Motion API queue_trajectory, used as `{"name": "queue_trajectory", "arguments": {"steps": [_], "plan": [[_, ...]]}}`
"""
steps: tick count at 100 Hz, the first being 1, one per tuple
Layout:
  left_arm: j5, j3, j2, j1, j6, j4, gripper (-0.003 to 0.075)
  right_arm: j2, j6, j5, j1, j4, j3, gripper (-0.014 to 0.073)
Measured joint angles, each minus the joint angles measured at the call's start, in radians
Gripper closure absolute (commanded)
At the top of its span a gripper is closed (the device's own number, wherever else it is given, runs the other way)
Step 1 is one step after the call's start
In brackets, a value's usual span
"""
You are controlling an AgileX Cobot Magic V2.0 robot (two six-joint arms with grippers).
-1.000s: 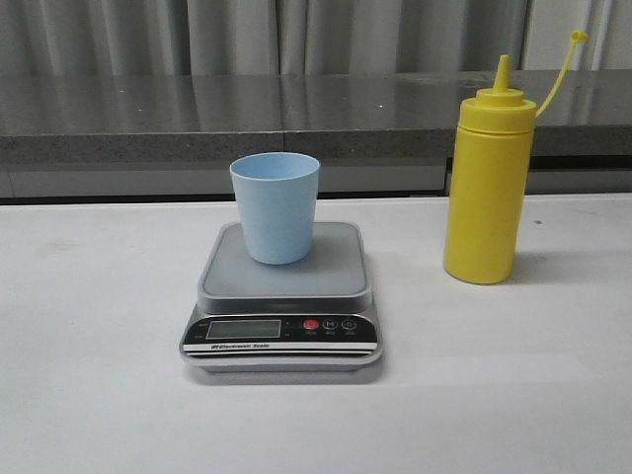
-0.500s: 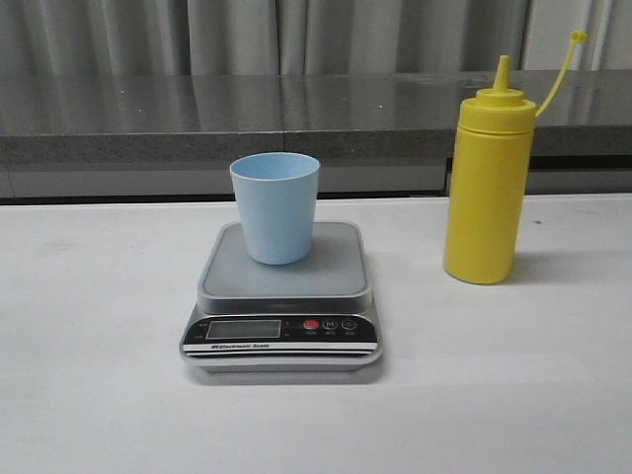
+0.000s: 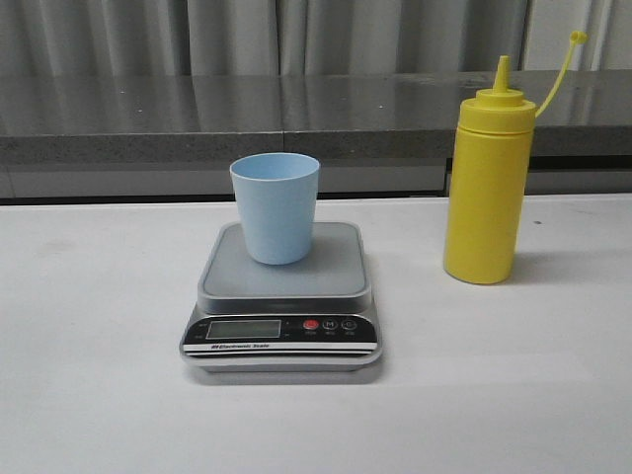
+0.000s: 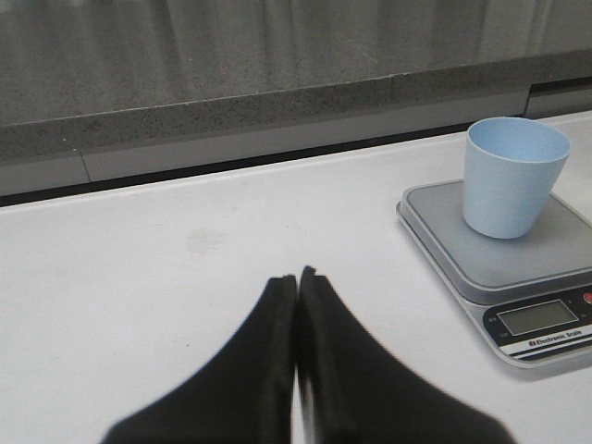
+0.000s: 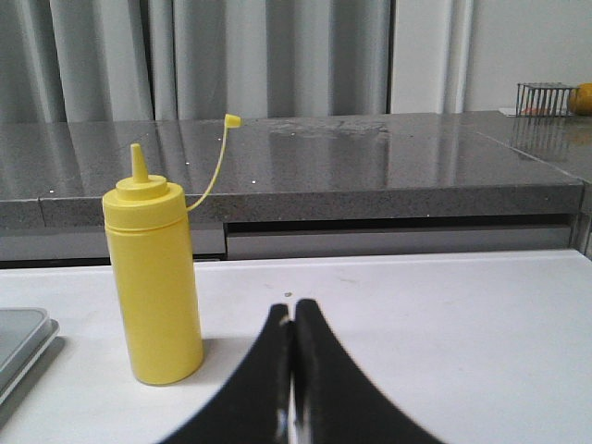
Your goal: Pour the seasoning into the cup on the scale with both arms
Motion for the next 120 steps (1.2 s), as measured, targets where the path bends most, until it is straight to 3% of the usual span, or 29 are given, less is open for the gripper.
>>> {"name": "queue_trajectory", "arguments": {"steps": [94,120], "plan": [[0.0,0.0,0.0,0.0,0.0,0.0,0.0741,0.0,0.0,0.002,0.0,0.0,0.0,0.0662],[-0.002,0.013,-0.023,0.057,-0.089,0.009,0.0741,0.0,0.0,0.002,0.0,0.0,0.0,0.0662]]}}
